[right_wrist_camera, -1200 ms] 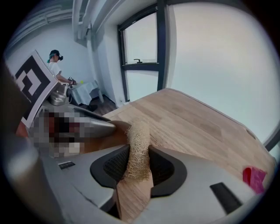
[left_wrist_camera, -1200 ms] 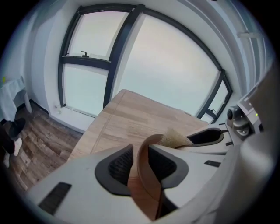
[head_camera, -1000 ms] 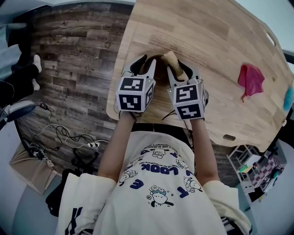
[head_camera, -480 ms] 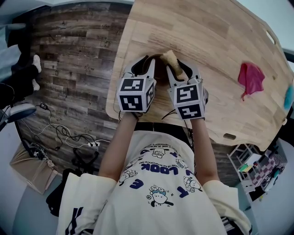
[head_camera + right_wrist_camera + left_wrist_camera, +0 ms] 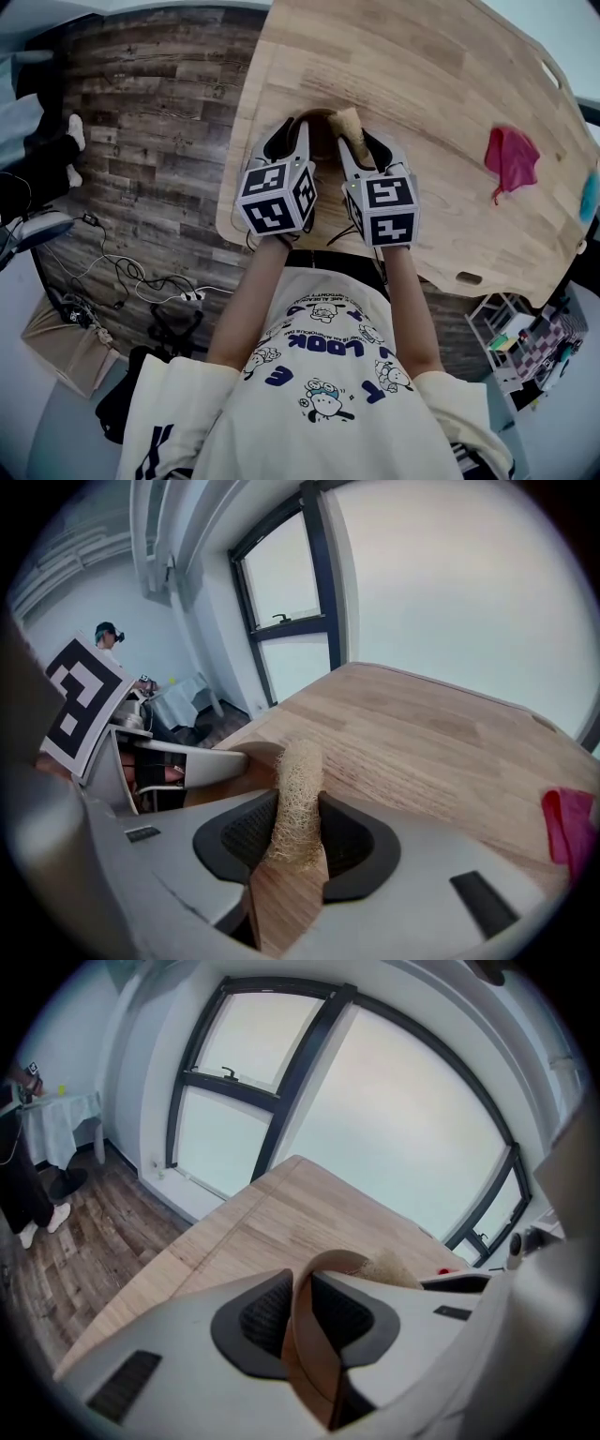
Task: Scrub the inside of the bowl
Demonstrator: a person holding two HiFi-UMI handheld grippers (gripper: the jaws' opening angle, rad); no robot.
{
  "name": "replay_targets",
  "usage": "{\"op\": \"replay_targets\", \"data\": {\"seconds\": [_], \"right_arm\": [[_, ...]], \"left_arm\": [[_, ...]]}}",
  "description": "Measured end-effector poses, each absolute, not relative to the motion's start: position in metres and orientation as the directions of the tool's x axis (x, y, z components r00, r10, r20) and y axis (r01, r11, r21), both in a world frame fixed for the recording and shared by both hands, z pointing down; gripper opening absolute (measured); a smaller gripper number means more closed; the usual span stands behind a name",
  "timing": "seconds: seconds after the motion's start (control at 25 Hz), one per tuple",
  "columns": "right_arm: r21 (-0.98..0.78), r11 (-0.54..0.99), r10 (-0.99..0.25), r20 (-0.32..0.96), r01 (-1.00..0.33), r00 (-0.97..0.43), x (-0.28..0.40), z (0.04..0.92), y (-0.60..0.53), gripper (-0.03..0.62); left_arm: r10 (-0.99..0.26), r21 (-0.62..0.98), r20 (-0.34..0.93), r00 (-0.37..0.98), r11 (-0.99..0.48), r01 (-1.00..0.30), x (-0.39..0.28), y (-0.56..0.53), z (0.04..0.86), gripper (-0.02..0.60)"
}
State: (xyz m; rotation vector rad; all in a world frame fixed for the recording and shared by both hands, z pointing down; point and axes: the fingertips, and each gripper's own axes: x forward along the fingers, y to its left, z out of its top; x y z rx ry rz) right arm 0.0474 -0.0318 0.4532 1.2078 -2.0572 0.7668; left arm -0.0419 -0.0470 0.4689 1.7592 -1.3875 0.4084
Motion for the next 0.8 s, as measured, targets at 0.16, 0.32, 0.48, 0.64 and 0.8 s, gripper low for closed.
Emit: {"op": "replay_targets", "data": {"seconds": [0.16,0.32,0.48,0.64,0.8], "right_arm": [[-0.214,0.343,-0.54,0.752,-0.915,-0.378,0.05,0.454,-0.027,0.126],[-0.272,0.239,-0.555,0.749,-0.932,-0.361,0.053,0.454,-0.021,0.126],[-0.282,0.15,-0.57,0.758,-0.947,-0.316,0.053,0.453,-0.016,0.126],[-0.26,0.107,-0.577,0.77,-0.96,-0.273,0.052,0.451,-0.011,0.126],[-0.273,0.069,-0.579,0.772,-0.96,-0.261,0.053,0.452,-0.008,0.126]], "left_arm": [[-0.646,0.436,0.69,0.326,0.012,-0.9,-0.044,-0.045,0.47,0.095],[-0.649,0.441,0.693,0.314,0.038,-0.896,-0.045,-0.046,0.47,0.097],[-0.655,0.443,0.695,0.296,0.066,-0.894,-0.047,-0.046,0.469,0.097],[-0.657,0.448,0.698,0.284,0.091,-0.89,-0.048,-0.044,0.47,0.097],[-0.661,0.462,0.699,0.274,0.125,-0.878,-0.048,-0.044,0.471,0.098]]}}
